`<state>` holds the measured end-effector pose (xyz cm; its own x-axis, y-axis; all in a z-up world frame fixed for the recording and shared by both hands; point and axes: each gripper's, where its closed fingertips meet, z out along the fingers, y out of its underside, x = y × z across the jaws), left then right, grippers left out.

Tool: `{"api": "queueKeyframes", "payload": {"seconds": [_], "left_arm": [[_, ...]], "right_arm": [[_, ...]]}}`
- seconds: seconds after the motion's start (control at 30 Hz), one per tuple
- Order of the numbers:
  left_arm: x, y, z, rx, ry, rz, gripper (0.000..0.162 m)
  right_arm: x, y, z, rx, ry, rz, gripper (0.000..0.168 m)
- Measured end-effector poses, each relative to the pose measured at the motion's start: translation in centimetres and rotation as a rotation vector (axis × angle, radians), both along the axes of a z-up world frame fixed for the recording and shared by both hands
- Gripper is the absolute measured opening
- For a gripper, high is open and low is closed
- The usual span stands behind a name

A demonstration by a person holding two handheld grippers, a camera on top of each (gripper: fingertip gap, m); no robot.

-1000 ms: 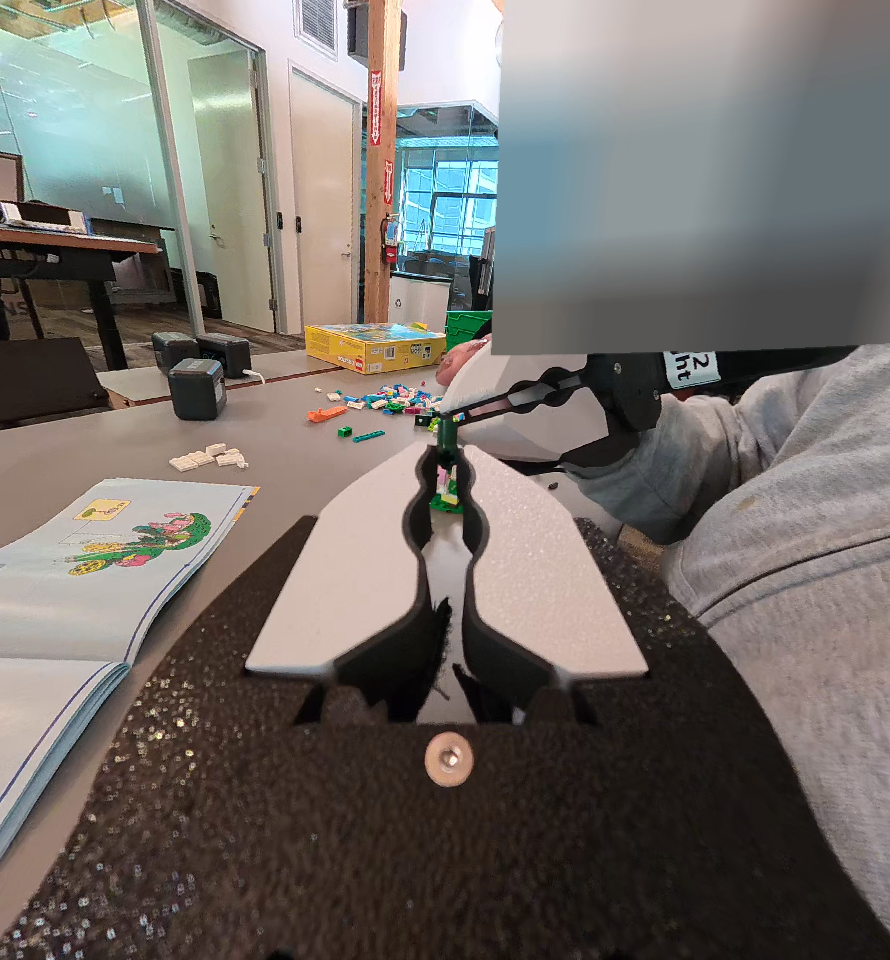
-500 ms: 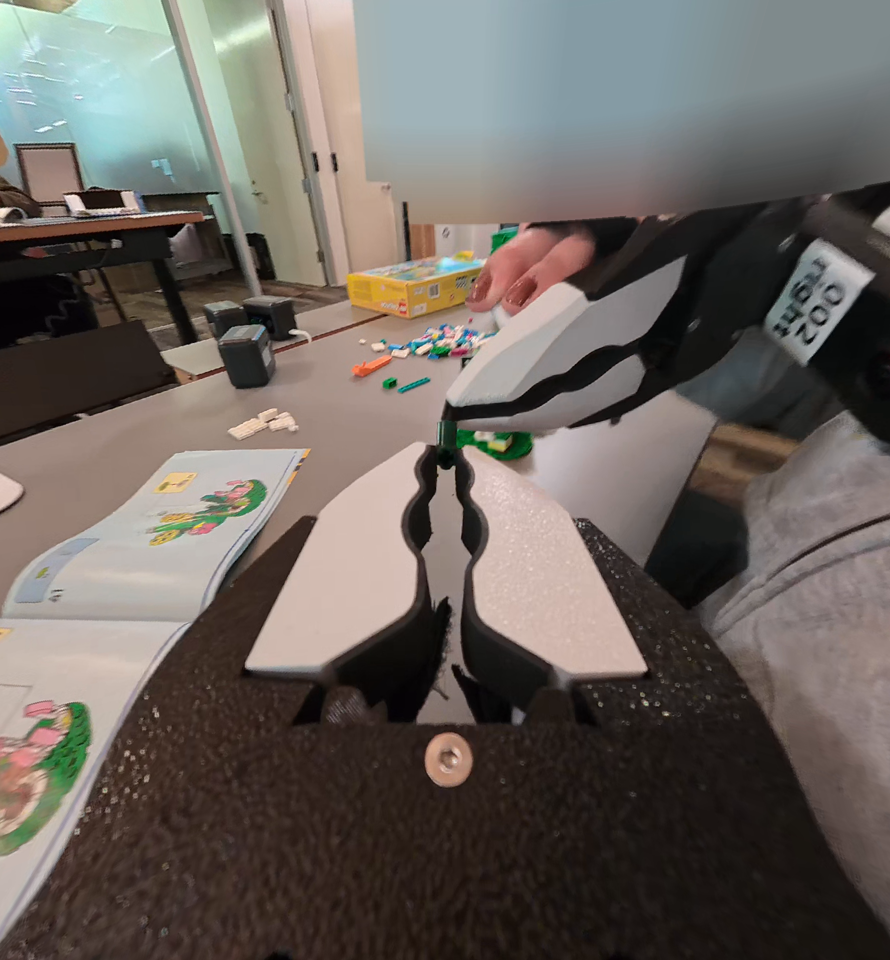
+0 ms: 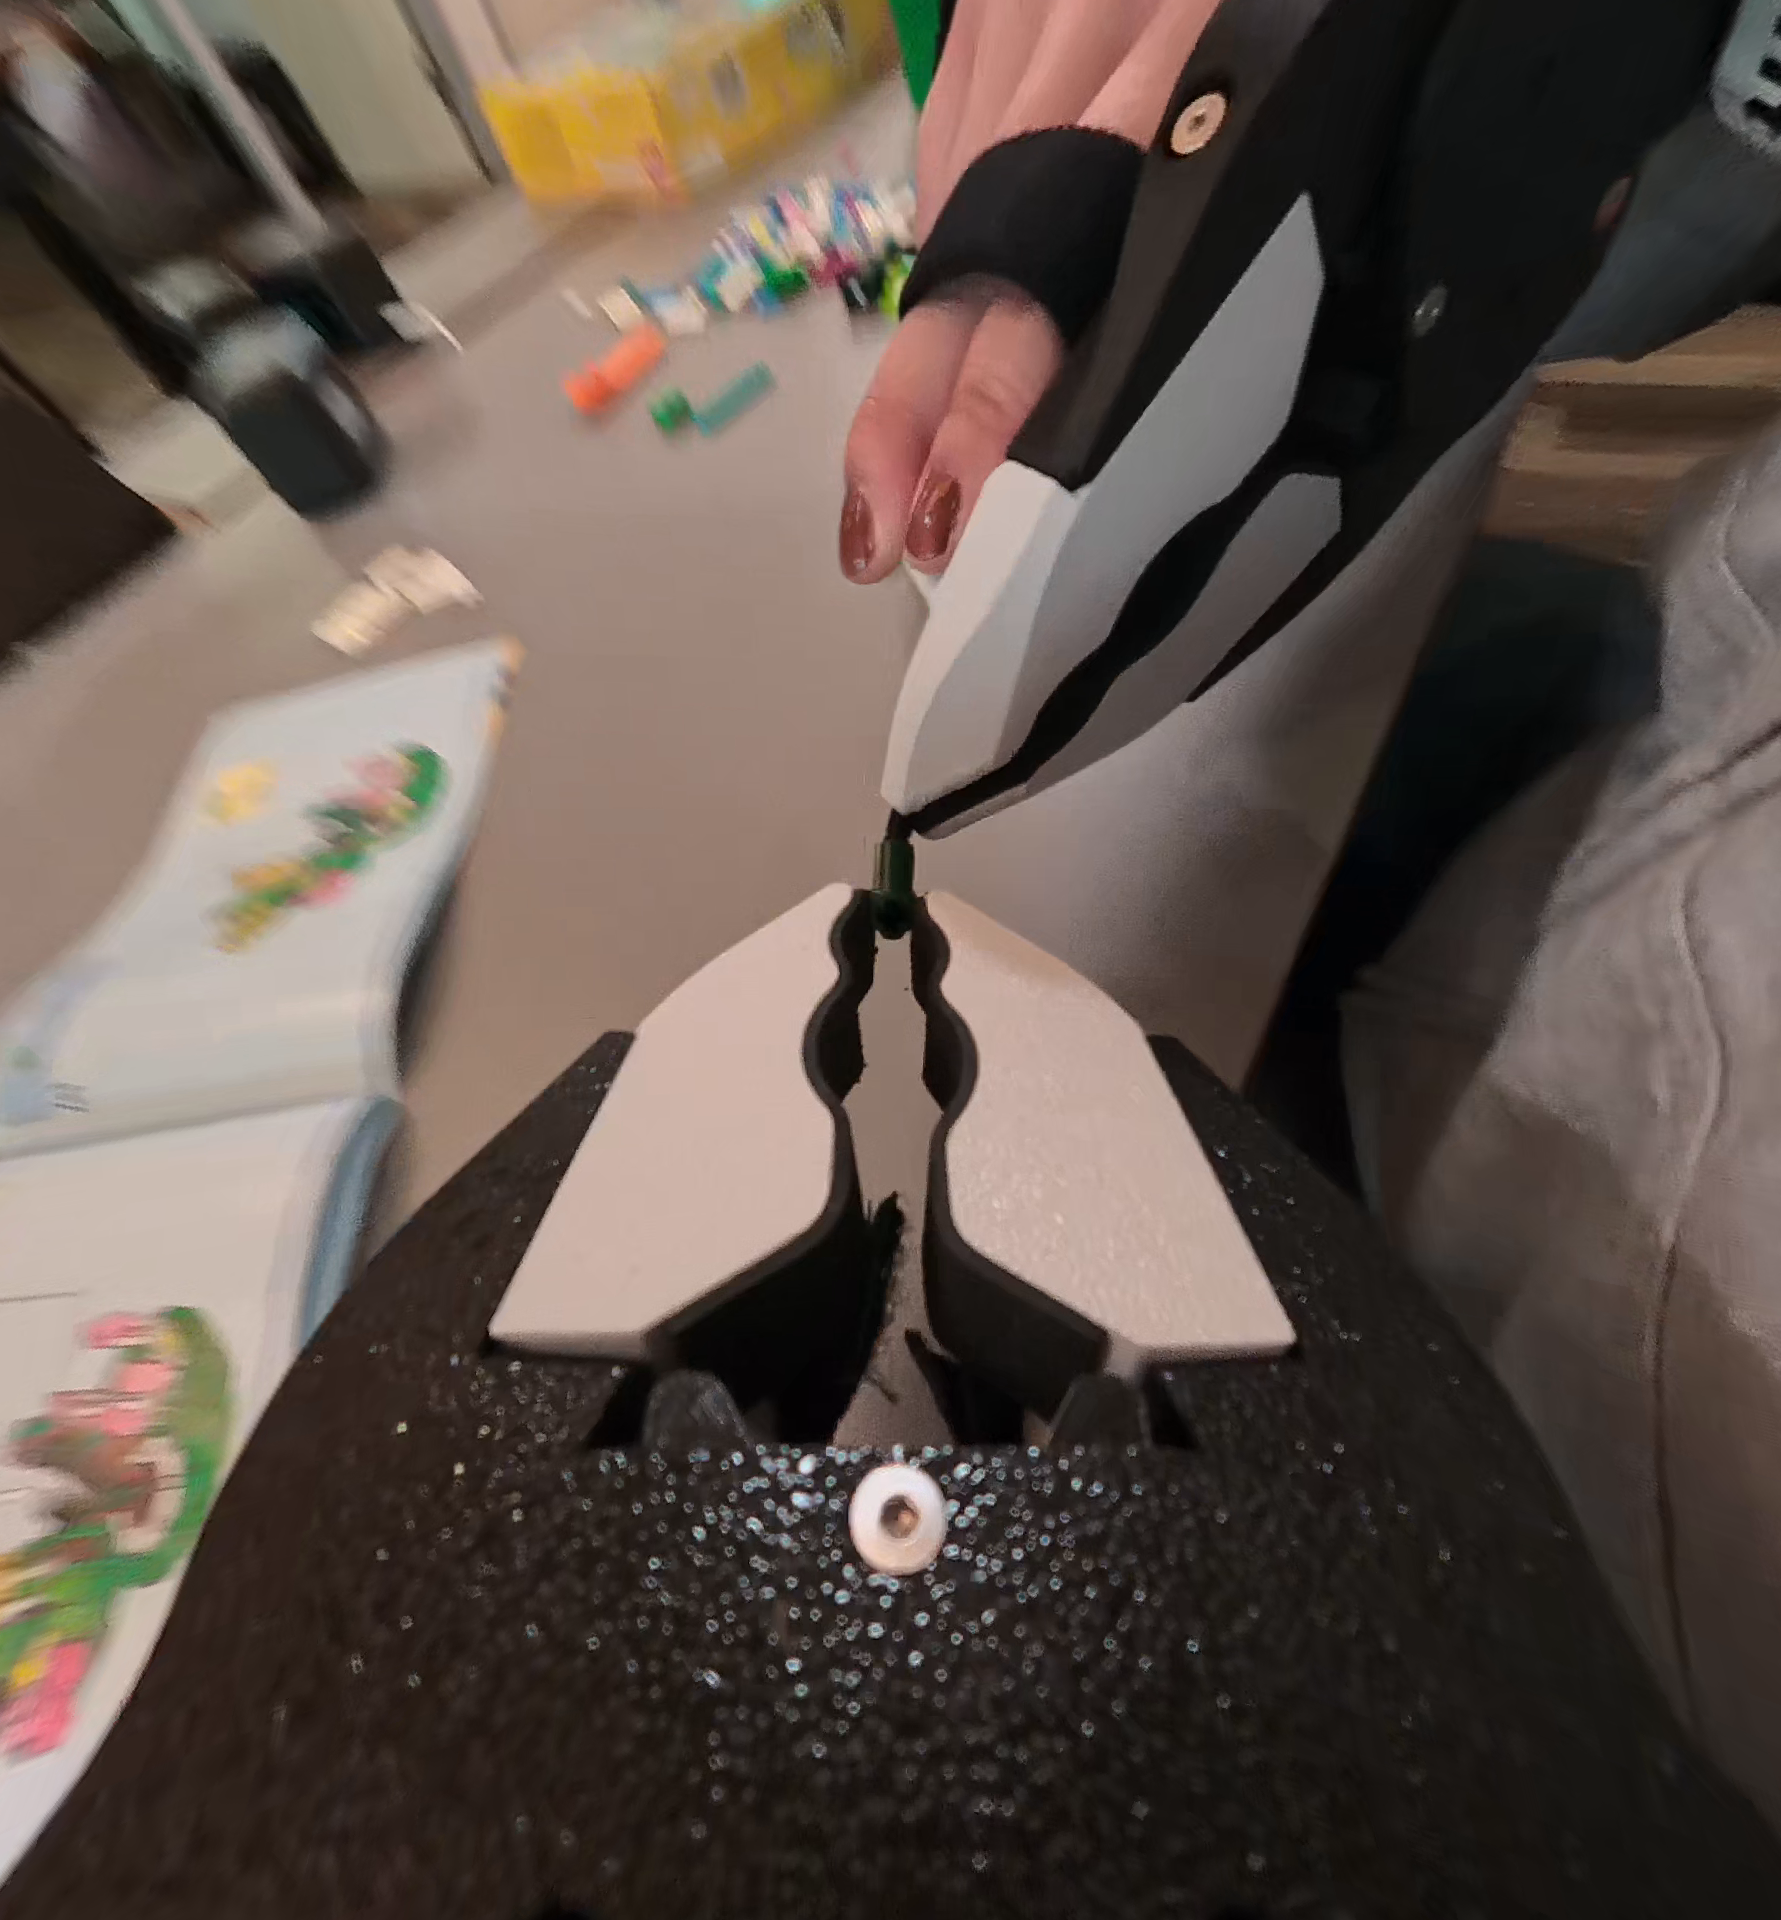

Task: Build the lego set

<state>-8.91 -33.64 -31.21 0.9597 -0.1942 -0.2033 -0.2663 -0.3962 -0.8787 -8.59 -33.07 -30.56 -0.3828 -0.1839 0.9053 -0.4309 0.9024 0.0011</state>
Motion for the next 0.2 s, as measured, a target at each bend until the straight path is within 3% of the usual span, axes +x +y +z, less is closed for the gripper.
{"api": "queueKeyframes", "payload": {"seconds": [0.2], "left_arm": [[-0.2, -0.1, -2.7, -0.138, -0.058, -0.052, 0.007]], "right_arm": [[-0.2, -0.1, -2.8, -0.173, -0.112, -0.038, 0.000]]}}
